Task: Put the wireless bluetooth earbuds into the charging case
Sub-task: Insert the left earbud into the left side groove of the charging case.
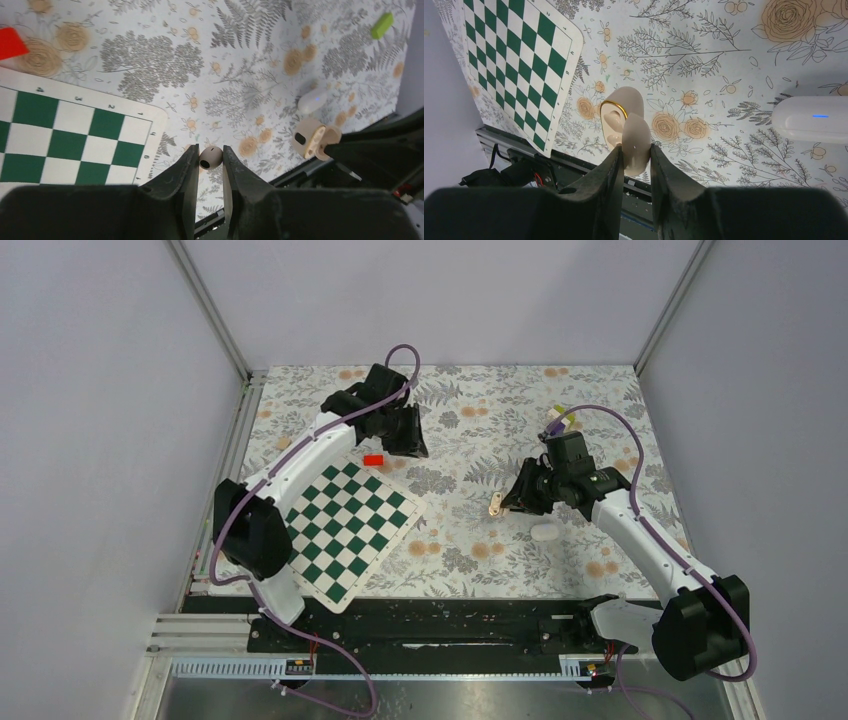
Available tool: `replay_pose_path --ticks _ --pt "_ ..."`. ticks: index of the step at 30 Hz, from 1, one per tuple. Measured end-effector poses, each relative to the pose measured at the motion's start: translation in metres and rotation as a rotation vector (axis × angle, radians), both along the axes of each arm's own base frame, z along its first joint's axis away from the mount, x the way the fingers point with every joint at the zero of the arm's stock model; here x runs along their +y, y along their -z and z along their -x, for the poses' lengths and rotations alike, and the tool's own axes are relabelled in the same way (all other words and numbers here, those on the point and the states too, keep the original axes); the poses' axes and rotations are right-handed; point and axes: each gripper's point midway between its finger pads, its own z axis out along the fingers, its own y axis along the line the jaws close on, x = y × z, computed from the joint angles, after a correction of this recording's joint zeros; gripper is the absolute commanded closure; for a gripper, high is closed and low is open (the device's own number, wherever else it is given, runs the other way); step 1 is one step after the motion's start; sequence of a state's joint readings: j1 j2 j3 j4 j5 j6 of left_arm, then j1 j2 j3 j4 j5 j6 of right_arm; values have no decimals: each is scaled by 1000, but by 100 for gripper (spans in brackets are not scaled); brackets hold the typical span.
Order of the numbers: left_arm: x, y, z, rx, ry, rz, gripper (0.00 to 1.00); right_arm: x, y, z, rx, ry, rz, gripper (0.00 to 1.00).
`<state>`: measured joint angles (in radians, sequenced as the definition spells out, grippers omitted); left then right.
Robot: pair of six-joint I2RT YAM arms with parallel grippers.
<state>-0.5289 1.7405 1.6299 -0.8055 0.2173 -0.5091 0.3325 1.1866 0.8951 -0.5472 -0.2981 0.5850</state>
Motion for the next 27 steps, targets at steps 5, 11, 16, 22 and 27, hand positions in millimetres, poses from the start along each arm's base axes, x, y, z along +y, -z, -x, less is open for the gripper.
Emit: replay_pose_path --ticks 5,11,16,22,27 --pt "-11 -8 12 5 69 64 97 2 -1 0 -3 -6 -10 100" --pt "-24 -24 20 -22 148 144 98 3 -2 0 -4 -9 -17 100" --pt "-32 -29 27 -23 189 176 99 9 -6 -1 -9 -15 -54 100" --pt "-46 -37 32 -42 209 215 100 16 -9 -4 -14 -11 -95 100" --pt "-53 -47 38 -54 169 257 100 22 -13 -8 -21 7 -122 100"
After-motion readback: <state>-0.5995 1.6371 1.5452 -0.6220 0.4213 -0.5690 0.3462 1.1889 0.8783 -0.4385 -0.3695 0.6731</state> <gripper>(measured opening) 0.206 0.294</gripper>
